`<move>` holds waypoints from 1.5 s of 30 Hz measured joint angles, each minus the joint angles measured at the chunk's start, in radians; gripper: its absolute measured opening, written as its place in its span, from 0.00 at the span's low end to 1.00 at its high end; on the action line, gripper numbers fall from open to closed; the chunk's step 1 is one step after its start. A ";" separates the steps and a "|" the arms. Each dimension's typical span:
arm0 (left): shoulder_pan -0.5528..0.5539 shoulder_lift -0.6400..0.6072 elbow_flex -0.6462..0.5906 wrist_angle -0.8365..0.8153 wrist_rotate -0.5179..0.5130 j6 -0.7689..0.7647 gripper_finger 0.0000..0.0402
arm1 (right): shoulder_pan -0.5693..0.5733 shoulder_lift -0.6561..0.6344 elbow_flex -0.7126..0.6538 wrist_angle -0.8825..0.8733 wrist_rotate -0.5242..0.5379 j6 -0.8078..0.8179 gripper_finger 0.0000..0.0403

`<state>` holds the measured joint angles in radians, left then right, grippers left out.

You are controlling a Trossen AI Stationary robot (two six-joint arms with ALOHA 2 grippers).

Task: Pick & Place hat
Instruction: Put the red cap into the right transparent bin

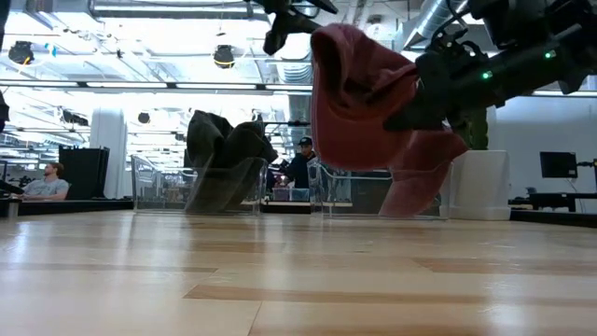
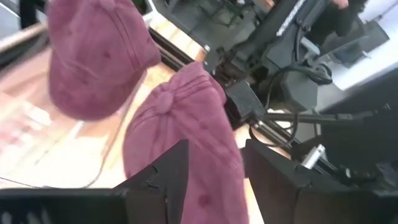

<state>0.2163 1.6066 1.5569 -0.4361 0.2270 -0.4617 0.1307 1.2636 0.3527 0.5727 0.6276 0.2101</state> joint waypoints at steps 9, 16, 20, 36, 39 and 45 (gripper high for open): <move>-0.020 0.018 0.004 0.000 0.037 -0.020 0.38 | -0.009 0.000 0.005 -0.044 -0.087 0.035 0.01; -0.048 0.018 -0.001 0.000 0.023 -0.025 0.38 | -0.009 0.000 0.046 -0.095 -0.085 0.036 0.01; -0.055 0.018 -0.020 -0.004 -0.024 -0.017 0.38 | -0.009 0.000 0.067 -0.142 -0.081 0.036 0.01; -0.052 0.018 -0.046 0.026 -0.156 0.046 0.38 | -0.029 0.000 0.067 -0.169 -0.079 0.052 0.01; -0.054 0.018 -0.046 0.027 -0.156 0.046 0.38 | -0.046 0.000 0.067 -0.185 -0.079 0.053 0.01; -0.054 0.024 -0.046 0.030 -0.156 0.046 0.38 | -0.057 0.000 0.067 -0.179 -0.103 0.053 0.01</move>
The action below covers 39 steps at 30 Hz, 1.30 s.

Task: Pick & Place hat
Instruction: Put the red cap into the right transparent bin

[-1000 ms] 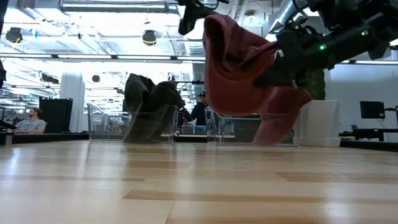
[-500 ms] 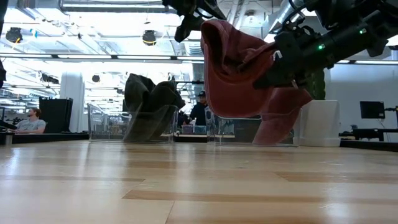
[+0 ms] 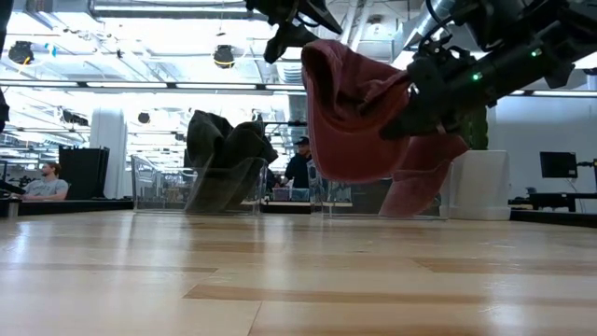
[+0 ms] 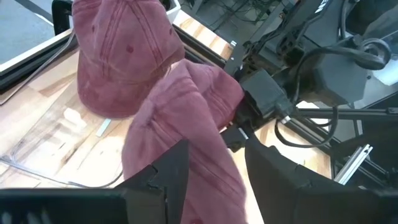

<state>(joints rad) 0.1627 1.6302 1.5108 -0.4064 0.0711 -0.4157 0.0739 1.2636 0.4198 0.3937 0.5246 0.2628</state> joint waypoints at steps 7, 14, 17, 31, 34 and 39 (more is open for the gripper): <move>0.000 0.000 0.000 0.002 0.000 0.000 0.38 | -0.004 0.000 0.043 -0.027 -0.005 -0.019 0.01; 0.000 0.000 0.000 -0.003 0.000 0.000 0.38 | -0.004 0.000 0.120 -0.141 -0.004 -0.035 0.02; 0.000 0.000 0.000 -0.005 0.000 0.000 0.38 | -0.003 0.000 0.132 -0.174 -0.004 -0.034 0.02; 0.003 0.000 0.000 -0.085 -0.092 0.079 0.38 | 0.053 0.000 0.133 -0.200 -0.002 -0.026 0.02; 0.003 0.000 0.000 -0.086 -0.094 0.079 0.38 | 0.059 0.000 0.133 -0.205 -0.001 -0.025 0.02; 0.003 0.000 0.000 -0.113 -0.094 0.079 0.38 | 0.081 0.000 0.133 -0.215 -0.001 -0.025 0.02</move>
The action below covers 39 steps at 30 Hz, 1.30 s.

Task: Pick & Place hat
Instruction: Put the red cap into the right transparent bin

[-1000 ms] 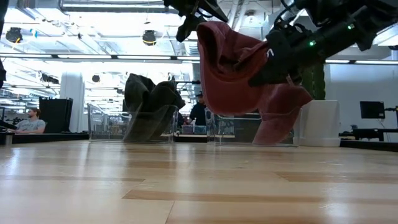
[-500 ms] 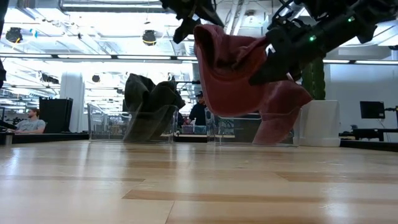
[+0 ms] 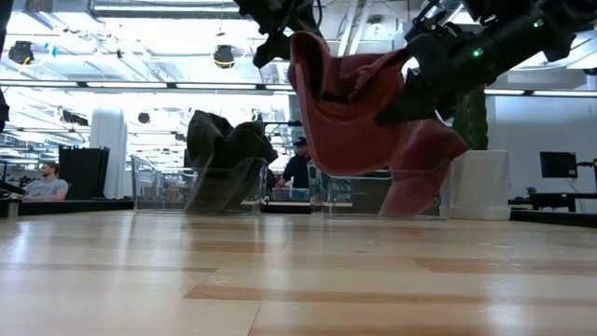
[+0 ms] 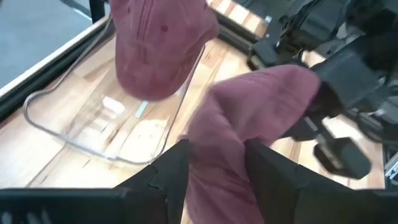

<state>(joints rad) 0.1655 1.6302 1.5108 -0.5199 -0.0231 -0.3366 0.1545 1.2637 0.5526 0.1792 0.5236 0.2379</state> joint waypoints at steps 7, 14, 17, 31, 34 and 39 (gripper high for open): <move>0.014 0.000 0.000 -0.048 0.002 0.000 0.38 | 0.023 0.000 0.000 0.000 0.000 -0.006 0.02; 0.014 0.000 0.000 -0.048 0.026 0.000 0.38 | 0.022 0.000 0.000 0.002 0.001 -0.035 0.02; 0.014 0.000 0.000 -0.048 0.035 -0.007 0.38 | 0.023 0.000 0.000 0.016 0.001 -0.055 0.02; 0.012 0.000 0.000 -0.048 0.057 0.042 0.03 | 0.023 0.000 0.000 0.019 0.001 -0.064 0.03; 0.005 0.000 0.000 -0.048 0.062 0.044 0.03 | 0.023 0.000 0.000 0.019 0.000 -0.078 0.04; -0.002 0.000 0.000 -0.048 0.091 0.045 0.02 | 0.023 0.000 0.000 0.020 -0.001 -0.081 0.05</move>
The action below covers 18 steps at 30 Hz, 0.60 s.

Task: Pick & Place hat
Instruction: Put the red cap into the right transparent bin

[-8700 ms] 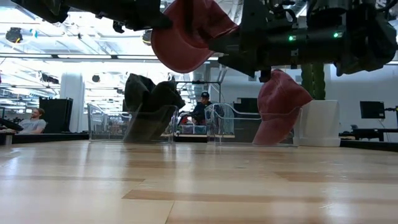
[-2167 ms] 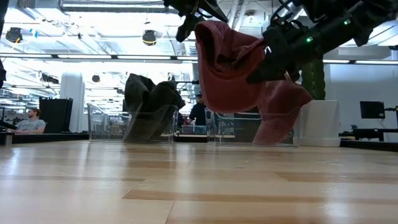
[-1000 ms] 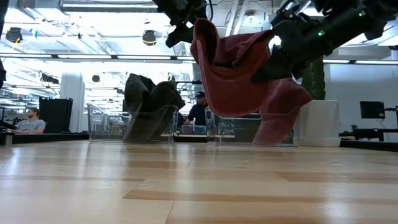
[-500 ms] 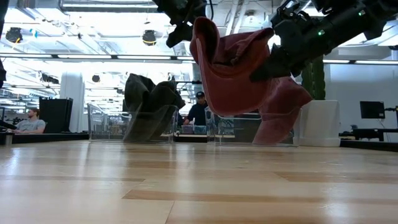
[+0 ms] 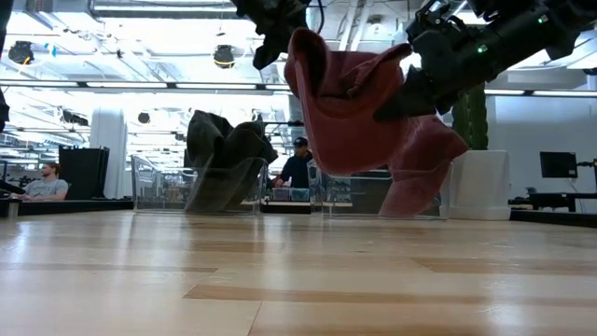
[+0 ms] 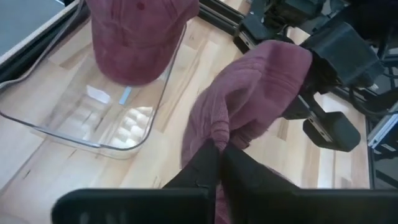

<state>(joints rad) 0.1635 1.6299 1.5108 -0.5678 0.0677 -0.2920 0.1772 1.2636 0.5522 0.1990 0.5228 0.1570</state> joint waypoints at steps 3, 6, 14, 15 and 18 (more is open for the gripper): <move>-0.001 0.000 0.000 0.000 0.011 0.000 0.02 | 0.000 0.000 0.000 0.003 0.000 0.011 0.08; -0.002 0.000 0.000 0.000 0.022 -0.002 0.02 | -0.003 0.000 0.000 0.003 0.001 0.015 0.14; -0.001 0.000 0.000 0.000 0.041 -0.003 0.02 | -0.002 0.000 0.000 -0.026 0.001 0.012 0.33; -0.001 0.000 0.000 0.000 0.041 -0.004 0.02 | -0.003 0.000 0.000 -0.035 0.001 0.010 0.35; -0.001 -0.005 0.000 -0.002 0.041 -0.010 0.02 | 0.001 -0.002 0.000 -0.058 0.002 0.011 0.39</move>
<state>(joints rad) 0.1623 1.6244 1.5108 -0.5695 0.1084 -0.3016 0.1784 1.2617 0.5522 0.1412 0.5247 0.1681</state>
